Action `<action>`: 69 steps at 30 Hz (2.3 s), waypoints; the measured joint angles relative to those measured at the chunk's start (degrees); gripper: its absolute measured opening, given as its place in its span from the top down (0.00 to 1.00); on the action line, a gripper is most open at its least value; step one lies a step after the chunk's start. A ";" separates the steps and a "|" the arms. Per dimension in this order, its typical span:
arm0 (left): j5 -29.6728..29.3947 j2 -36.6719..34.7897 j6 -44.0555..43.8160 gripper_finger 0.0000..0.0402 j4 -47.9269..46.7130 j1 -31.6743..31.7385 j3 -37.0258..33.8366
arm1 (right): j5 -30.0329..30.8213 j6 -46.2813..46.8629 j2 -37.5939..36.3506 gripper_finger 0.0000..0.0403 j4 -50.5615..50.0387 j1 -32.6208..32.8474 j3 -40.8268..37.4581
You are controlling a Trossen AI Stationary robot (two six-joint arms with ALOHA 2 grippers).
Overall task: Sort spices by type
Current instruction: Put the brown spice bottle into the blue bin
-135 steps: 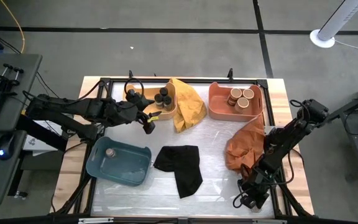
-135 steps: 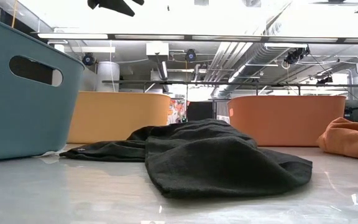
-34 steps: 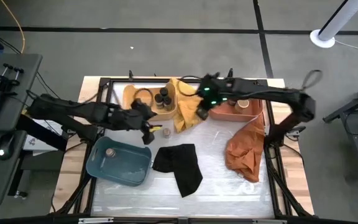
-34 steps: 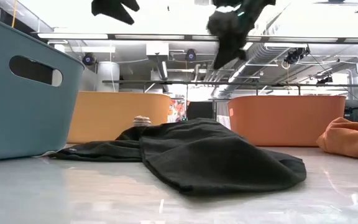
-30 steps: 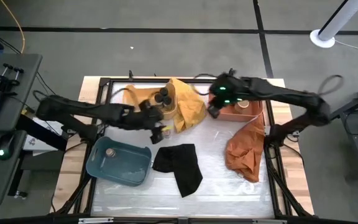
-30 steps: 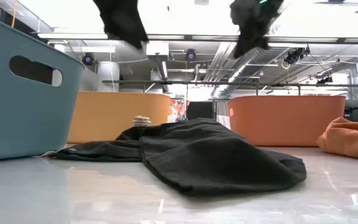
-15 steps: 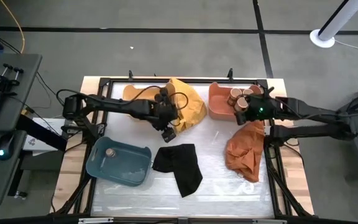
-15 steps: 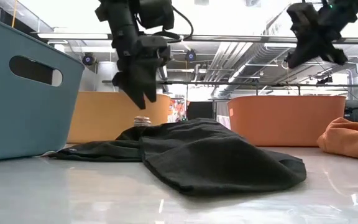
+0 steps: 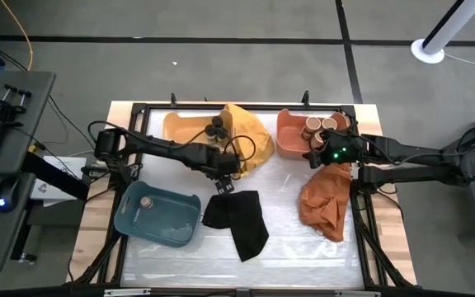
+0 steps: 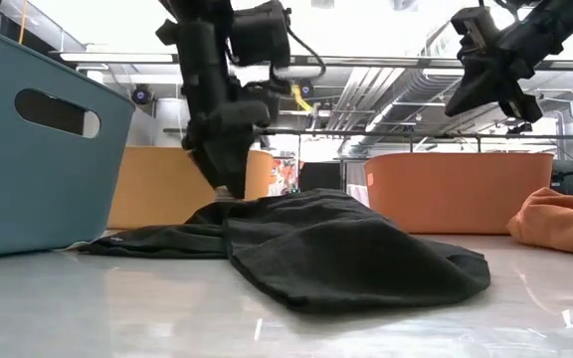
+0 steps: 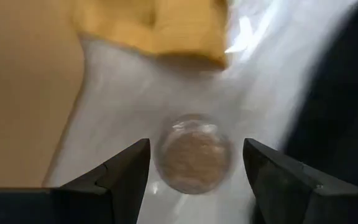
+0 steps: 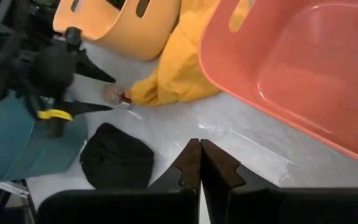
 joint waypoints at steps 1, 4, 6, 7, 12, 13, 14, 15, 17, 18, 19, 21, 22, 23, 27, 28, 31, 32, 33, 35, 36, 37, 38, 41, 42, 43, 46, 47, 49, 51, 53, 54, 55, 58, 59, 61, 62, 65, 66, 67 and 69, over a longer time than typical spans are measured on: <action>-1.13 0.51 -0.50 0.39 -0.26 -0.01 -0.09 | -0.24 -0.04 0.04 1.00 -0.05 0.00 0.00; -2.35 0.94 -1.37 0.39 -0.22 -0.18 -0.25 | -0.89 -0.05 0.02 1.00 0.06 0.00 0.00; -2.92 0.81 -1.26 0.39 -0.11 -0.15 -0.25 | -1.09 -0.07 0.02 1.00 0.12 0.00 0.00; -3.07 0.81 -1.04 0.40 -0.16 -0.15 -0.25 | -1.21 -0.07 -0.01 1.00 0.22 0.00 0.00; -3.24 0.81 -1.00 0.43 0.02 -0.17 -0.25 | -1.31 -0.07 0.02 1.00 0.23 0.00 0.00; -3.27 0.81 -1.00 0.45 0.03 -0.17 -0.25 | -1.31 -0.07 0.02 1.00 0.23 0.00 0.00; -3.27 0.81 -0.98 0.47 0.01 -0.17 -0.25 | -1.31 -0.07 0.02 1.00 0.23 0.00 0.00; -3.33 0.81 -0.96 0.49 0.02 -0.20 -0.25 | -1.31 -0.08 0.02 1.00 0.23 0.00 0.00; -3.35 0.79 -0.98 0.54 0.02 -0.46 -0.21 | -1.31 -0.11 0.02 1.00 0.23 0.00 0.00; -3.42 0.75 -0.98 0.58 -0.06 -0.67 -0.12 | -1.31 -0.35 0.02 1.00 0.23 0.00 0.00; -3.58 0.67 -0.98 0.61 -0.37 -0.90 0.09 | -1.31 -0.66 0.02 1.00 0.23 0.00 0.00; -3.48 0.11 -0.98 0.68 -0.96 -1.46 0.44 | -1.31 -1.04 0.02 1.00 0.23 0.00 0.00; -3.45 -0.50 -0.96 0.69 -1.08 -1.72 0.74 | -1.31 -1.14 0.02 1.00 0.24 0.00 0.00; -3.45 -1.40 -0.90 0.69 -1.18 -1.97 1.10 | -1.31 -1.15 0.02 1.00 0.23 0.00 0.00; -4.42 -6.60 1.14 0.69 -3.00 -2.57 2.73 | -1.29 -1.58 0.02 1.00 0.25 0.00 0.00; -5.18 -8.36 1.83 0.69 -3.51 -2.92 2.85 | -1.29 -1.60 0.02 1.00 0.28 0.00 0.00; -6.52 -15.22 5.35 0.69 -4.45 -4.75 2.78 | -1.29 -2.11 0.02 1.00 0.28 0.00 0.00; -6.83 -17.76 6.32 0.69 -5.51 -5.82 2.77 | -1.29 -2.29 0.02 1.00 0.28 0.00 0.00; -6.94 -20.34 7.22 0.69 -7.33 -7.01 2.77 | -1.29 -2.53 0.02 1.00 0.28 0.00 0.00; -6.96 -24.98 8.07 0.69 -12.09 -10.27 2.70 | -1.27 -2.65 0.02 1.00 0.28 0.00 0.00; -6.99 -27.06 8.03 0.69 -15.00 -12.19 2.66 | -1.26 -2.65 0.02 1.00 0.28 0.00 0.00; -7.06 -29.06 7.65 0.69 -18.12 -14.49 2.66 | -1.28 -2.66 0.02 1.00 0.28 0.00 0.00; -7.09 -30.88 6.71 0.69 -21.44 -17.02 2.66 | -1.26 -2.68 0.02 1.00 0.28 0.00 0.00; -6.82 -34.35 0.80 0.69 -32.18 -25.36 2.19 | -1.26 -2.91 0.02 1.00 0.28 0.00 0.00; -6.56 -34.99 -1.79 0.69 -35.08 -28.18 1.41 | -1.26 -3.13 0.02 1.00 0.28 0.00 0.00; -6.34 -35.55 -4.38 0.69 -37.16 -30.77 0.22 | -1.26 -3.36 0.02 1.00 0.27 0.00 0.00; -4.31 -36.80 -8.80 0.69 -36.43 -37.46 -4.82 | -1.17 -3.72 0.02 1.00 0.25 0.00 0.00; -3.88 -36.84 -8.86 0.69 -35.38 -39.02 -6.65 | -0.87 -3.72 0.04 1.00 0.28 0.00 0.00; -3.65 -36.63 -8.83 0.69 -32.96 -40.81 -10.38 | -0.59 -3.72 0.06 1.00 0.28 0.00 0.00; -3.52 -36.25 -8.33 0.69 -29.47 -40.97 -14.05 | -0.14 -3.68 0.06 1.00 0.30 0.00 0.00; -1.28 -35.76 -7.11 0.69 -27.75 -40.75 -17.72 | -0.02 -3.40 0.06 1.00 0.30 0.00 0.00; -0.04 -35.42 -6.98 0.69 -27.83 -40.54 -19.35 | -0.02 -3.21 0.06 1.00 0.30 -0.01 0.00; 0.86 -35.20 -6.97 0.69 -28.17 -40.30 -20.92 | -0.02 -3.17 0.06 1.00 0.33 -0.02 0.00; 2.46 -34.86 -6.93 0.69 -27.41 -39.48 -24.33 | -0.02 -3.02 0.06 1.00 0.54 -0.01 0.00; 2.44 -34.79 -6.93 0.69 -27.43 -39.16 -25.07 | -0.02 -2.74 0.06 1.00 0.54 0.00 0.00; 2.40 -34.82 -6.93 0.69 -26.25 -38.44 -25.84 | -0.02 -2.57 0.06 1.00 0.58 -0.02 0.00; 2.40 -34.82 -6.93 0.69 -25.41 -38.13 -26.14 | -0.02 -2.57 0.06 1.00 0.62 -0.02 0.00; 2.37 -34.82 -6.92 0.68 -23.63 -37.86 -26.87 | -0.04 -2.46 0.06 1.00 0.95 -0.02 0.00; 2.35 -34.83 -6.86 0.66 -22.88 -37.86 -27.14 | -0.04 -2.46 0.06 1.00 1.01 -0.01 0.00; 2.34 -34.83 -6.70 0.63 -22.51 -37.86 -27.40 | -0.04 -2.46 0.06 1.00 1.08 -0.01 0.00; 1.80 -34.82 -5.95 0.60 -22.56 -37.86 -27.88 | -0.04 -2.46 0.06 1.00 1.24 0.00 0.00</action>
